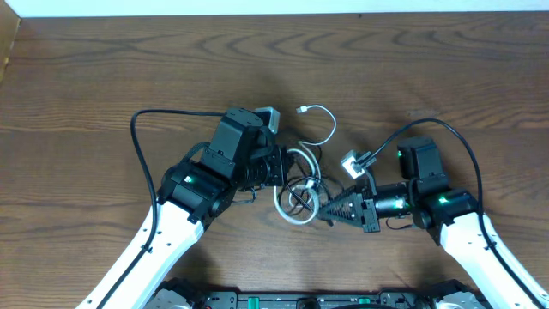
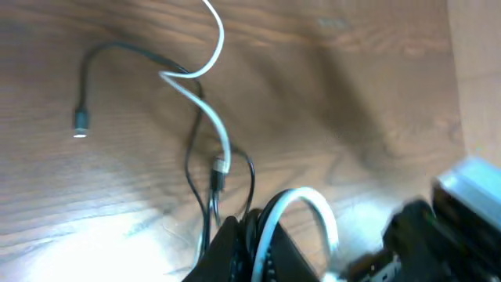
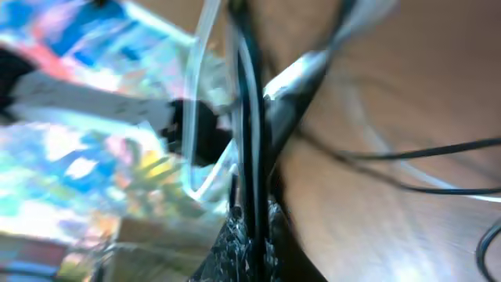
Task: Untangle cables
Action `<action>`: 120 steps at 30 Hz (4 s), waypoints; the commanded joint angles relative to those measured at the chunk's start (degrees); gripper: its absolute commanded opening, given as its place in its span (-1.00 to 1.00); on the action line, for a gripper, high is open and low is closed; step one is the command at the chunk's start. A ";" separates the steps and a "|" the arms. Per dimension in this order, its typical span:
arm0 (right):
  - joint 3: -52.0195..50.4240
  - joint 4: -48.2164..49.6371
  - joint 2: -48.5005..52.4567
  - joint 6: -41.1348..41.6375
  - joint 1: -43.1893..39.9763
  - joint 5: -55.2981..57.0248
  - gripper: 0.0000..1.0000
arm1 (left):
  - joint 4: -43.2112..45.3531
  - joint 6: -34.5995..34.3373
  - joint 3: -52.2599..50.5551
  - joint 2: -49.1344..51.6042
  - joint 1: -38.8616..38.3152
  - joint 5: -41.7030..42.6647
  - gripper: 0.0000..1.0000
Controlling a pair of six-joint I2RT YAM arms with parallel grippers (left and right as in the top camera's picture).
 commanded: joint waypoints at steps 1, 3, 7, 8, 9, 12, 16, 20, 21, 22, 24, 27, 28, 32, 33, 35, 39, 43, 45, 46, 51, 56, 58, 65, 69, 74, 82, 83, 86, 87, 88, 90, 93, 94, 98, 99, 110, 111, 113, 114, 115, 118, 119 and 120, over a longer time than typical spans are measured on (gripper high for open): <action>0.20 -0.87 -0.24 -3.02 2.27 -13.31 -0.98 | 1.11 -2.62 0.55 -0.17 1.33 -9.35 -0.85; 0.20 -0.83 -0.24 -3.80 2.62 -13.62 -0.98 | 0.74 -2.62 0.55 -0.17 1.92 -9.35 -0.85; 0.20 -1.64 -0.24 -3.69 2.60 -2.71 -0.98 | 0.15 -2.45 0.55 -0.63 4.13 -9.29 -0.85; 0.20 -2.47 -0.24 -2.40 2.60 2.34 -0.98 | 0.17 -2.10 0.55 -1.03 4.52 -9.27 -0.85; 0.20 -3.45 -0.22 -0.92 2.60 8.15 -0.98 | 0.22 -1.81 0.55 -1.64 4.98 -9.29 -0.85; 0.20 -8.72 -0.22 4.63 2.60 33.03 -0.98 | 0.42 -0.59 0.55 -4.24 6.27 -9.31 -0.85; 0.20 -16.61 -0.22 18.80 2.49 66.51 -0.98 | 0.42 -0.57 0.55 -9.01 7.48 -7.76 -0.85; 0.20 -17.07 -0.22 27.47 2.45 73.16 -0.98 | 0.42 3.04 0.55 -12.31 7.45 0.85 -0.85; 0.20 -15.13 -0.24 27.12 2.45 70.60 -0.98 | 0.44 3.52 0.55 -12.52 7.45 2.51 -0.85; 0.20 -12.90 -0.24 25.44 2.45 66.58 -0.97 | 0.46 3.80 0.55 -12.57 7.45 4.63 -0.85; 0.20 -4.50 -0.22 15.21 2.45 49.31 -0.50 | 1.33 5.51 0.55 -12.17 7.45 12.44 -0.85; 0.20 3.69 -0.22 7.21 2.56 27.71 0.18 | 4.11 5.95 0.55 -11.41 7.45 20.28 -0.85; 0.20 9.35 -0.22 5.75 2.56 15.30 0.39 | 6.19 7.63 0.55 -10.84 7.45 24.96 -0.84; 0.20 16.63 -0.22 7.15 2.56 6.75 0.43 | 6.95 8.22 0.55 -9.77 7.39 26.82 -0.85; 0.20 17.90 -0.24 8.20 2.56 6.82 0.45 | 6.93 8.22 0.55 -9.53 7.39 27.02 -0.85; 0.20 20.83 -0.24 9.14 2.56 7.32 0.44 | 7.15 8.22 0.55 -9.05 6.67 27.21 -0.85; 0.20 25.18 -0.22 15.78 2.56 14.91 0.35 | 10.99 8.22 0.55 -8.94 2.10 27.15 -0.85; 0.20 25.31 -0.22 23.21 2.56 22.14 0.27 | 14.93 8.17 0.55 -8.90 -1.53 26.73 -0.85; 0.20 25.18 -0.22 25.42 2.56 25.40 0.18 | 16.31 7.89 0.55 -8.85 -2.86 26.73 -0.85; 0.20 24.74 -0.22 26.27 2.56 27.28 0.09 | 16.92 7.67 0.55 -8.85 -3.45 26.75 -0.85; 0.20 16.85 -0.22 33.48 2.54 42.86 -0.19 | 17.94 7.10 0.55 -8.87 -5.05 26.73 -0.85; 0.20 1.81 -0.22 37.05 2.54 61.77 -0.10 | 15.85 8.26 0.55 -8.87 -3.96 26.08 -0.85; 0.20 -4.35 -0.22 38.40 2.47 68.91 -0.10 | 14.05 8.28 0.55 -8.96 -3.06 24.59 -0.85; 0.20 -21.64 -0.22 46.53 -1.84 90.05 0.02 | 9.03 9.25 0.55 -9.25 1.66 23.93 -0.85; 0.20 -21.29 -0.22 46.53 -6.86 88.06 0.05 | 7.02 9.53 0.55 -9.25 3.89 22.51 -0.84; 0.20 -21.20 -0.22 46.53 -13.25 88.06 0.11 | 2.01 11.02 0.55 -9.46 6.58 13.66 -0.85; 0.20 -19.96 -0.22 40.06 -24.39 84.35 -0.02 | -2.97 11.02 0.55 -11.02 13.97 9.77 -0.85; 0.20 -19.17 -0.22 37.73 -25.07 82.42 -0.15 | -3.13 11.04 0.55 -11.02 14.56 9.77 -0.85; 0.20 -18.29 -0.22 33.97 -26.08 79.69 -0.33 | -3.28 11.26 0.55 -10.95 15.82 9.62 -0.85; 0.20 -18.45 -0.22 34.01 -26.27 80.43 -0.34 | -3.30 11.30 0.55 -10.95 16.26 8.68 -0.85; 0.20 -18.64 -0.22 34.01 -26.45 81.33 -0.35 | -3.32 11.43 0.55 -10.97 16.63 7.58 -0.85; 0.20 -18.97 -0.22 34.01 -27.12 83.82 -0.35 | -3.34 11.45 0.55 -11.02 18.43 5.01 -0.85; 0.20 -19.80 -0.22 34.01 -28.89 85.70 -0.35 | -3.32 11.87 0.55 -11.04 21.57 4.35 -0.84; 0.20 -20.06 -0.22 34.01 -29.55 86.03 -0.34 | -3.26 11.85 0.55 -11.02 22.86 4.37 -0.85; 0.20 -20.39 -0.22 33.38 -33.57 86.09 -0.34 | -1.90 10.91 0.55 -11.04 28.98 4.46 -0.85; 0.20 -20.39 -0.22 33.35 -34.32 85.42 -0.34 | -1.09 9.51 0.55 -11.02 30.47 4.87 -0.85; 0.20 -5.14 -0.22 8.24 -34.47 34.60 -0.03 | 13.27 5.14 0.55 -10.43 29.07 30.32 -0.85; 0.20 -3.37 -0.22 4.98 -33.81 26.32 0.03 | 14.23 5.16 0.55 -10.21 27.82 31.85 -0.85; 0.20 0.72 -0.22 1.60 -31.30 11.80 0.24 | 16.44 5.16 0.55 -9.55 23.28 33.90 -0.85; 0.20 2.05 -0.22 1.60 -30.18 8.59 0.37 | 17.20 5.16 0.55 -9.38 21.55 34.07 -0.85; 0.20 3.23 -0.22 1.60 -29.00 6.12 0.49 | 18.12 5.20 0.55 -9.14 19.43 34.10 -0.85; 0.20 6.10 -0.22 1.64 -24.85 2.27 0.60 | 22.43 6.34 0.55 -8.74 11.41 34.25 -0.85; 0.20 6.67 -0.22 1.66 -23.54 2.27 0.60 | 23.21 7.10 0.55 -8.66 9.66 34.18 -0.85; 0.20 6.99 -0.22 1.66 -22.43 2.29 0.61 | 23.67 8.04 0.55 -8.59 8.17 34.21 -0.85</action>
